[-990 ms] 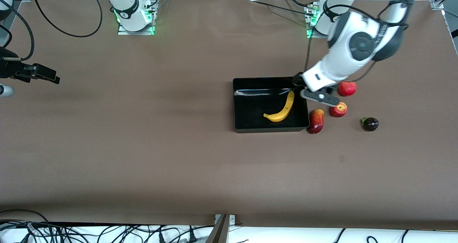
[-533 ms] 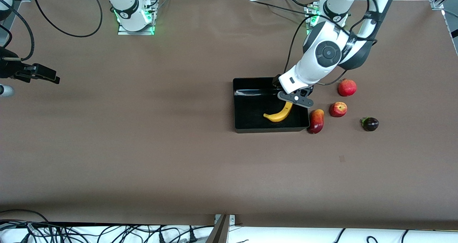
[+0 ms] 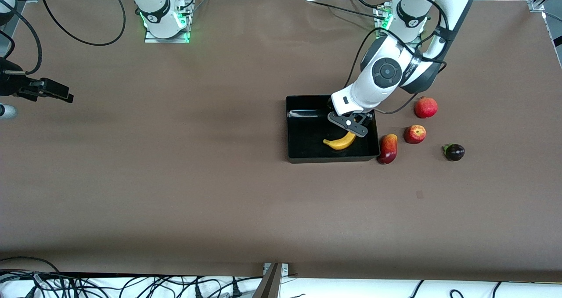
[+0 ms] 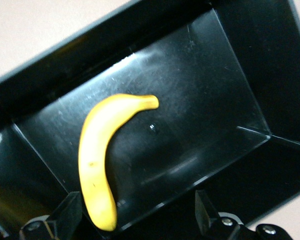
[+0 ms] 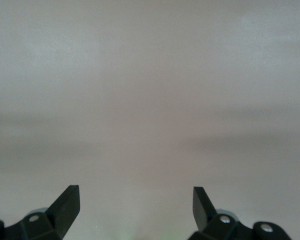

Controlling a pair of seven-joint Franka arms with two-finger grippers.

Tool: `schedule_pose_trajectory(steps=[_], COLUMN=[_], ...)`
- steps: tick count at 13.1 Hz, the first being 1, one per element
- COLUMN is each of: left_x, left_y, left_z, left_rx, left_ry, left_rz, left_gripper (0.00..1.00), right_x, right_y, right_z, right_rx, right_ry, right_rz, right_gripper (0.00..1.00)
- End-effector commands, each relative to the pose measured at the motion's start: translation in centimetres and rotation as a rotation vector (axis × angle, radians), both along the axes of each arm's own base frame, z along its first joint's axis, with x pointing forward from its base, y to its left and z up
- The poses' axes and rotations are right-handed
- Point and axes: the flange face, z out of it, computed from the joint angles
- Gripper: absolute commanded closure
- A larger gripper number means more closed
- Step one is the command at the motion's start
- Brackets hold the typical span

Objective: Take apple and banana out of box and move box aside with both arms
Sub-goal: 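Lower the left gripper and grasp the yellow banana in the tray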

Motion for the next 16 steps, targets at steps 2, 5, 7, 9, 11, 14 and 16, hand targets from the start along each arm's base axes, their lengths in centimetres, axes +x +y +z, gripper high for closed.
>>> schedule_pose_trajectory(steps=[2, 5, 7, 9, 11, 14, 16], left_x=[1.2, 0.5, 0.2, -0.1, -0.3, -0.3, -0.4], left_y=[0.6, 0.8, 0.8, 0.9, 0.9, 0.8, 0.8], left_z=[-3.6, -6.3, -7.5, -8.5, -9.3, -10.5, -11.2], left_rx=[0.062, 0.047, 0.039, 0.039, 0.039, 0.028, 0.022], left_ry=[-0.066, -0.058, -0.059, -0.041, -0.027, -0.025, -0.025], left_rz=[-0.155, -0.179, -0.198, -0.212, -0.213, -0.209, -0.205], left_gripper=[0.0, 0.0, 0.0, 0.0, 0.0, 0.0, 0.0], right_x=[0.2, 0.2, 0.2, 0.2, 0.2, 0.2, 0.2], right_y=[-0.1, -0.1, 0.0, 0.0, 0.0, -0.1, -0.6], right_z=[0.4, 0.4, 0.5, 0.5, 0.5, 0.5, 0.2], right_rx=[-0.013, -0.013, -0.015, -0.013, -0.012, -0.01, -0.01], right_ry=[0.006, 0.006, 0.005, 0.005, 0.005, 0.004, 0.009], right_rz=[0.003, 0.003, 0.002, 0.003, 0.0, 0.003, -0.003], right_gripper=[0.0, 0.0, 0.0, 0.0, 0.0, 0.0, 0.0])
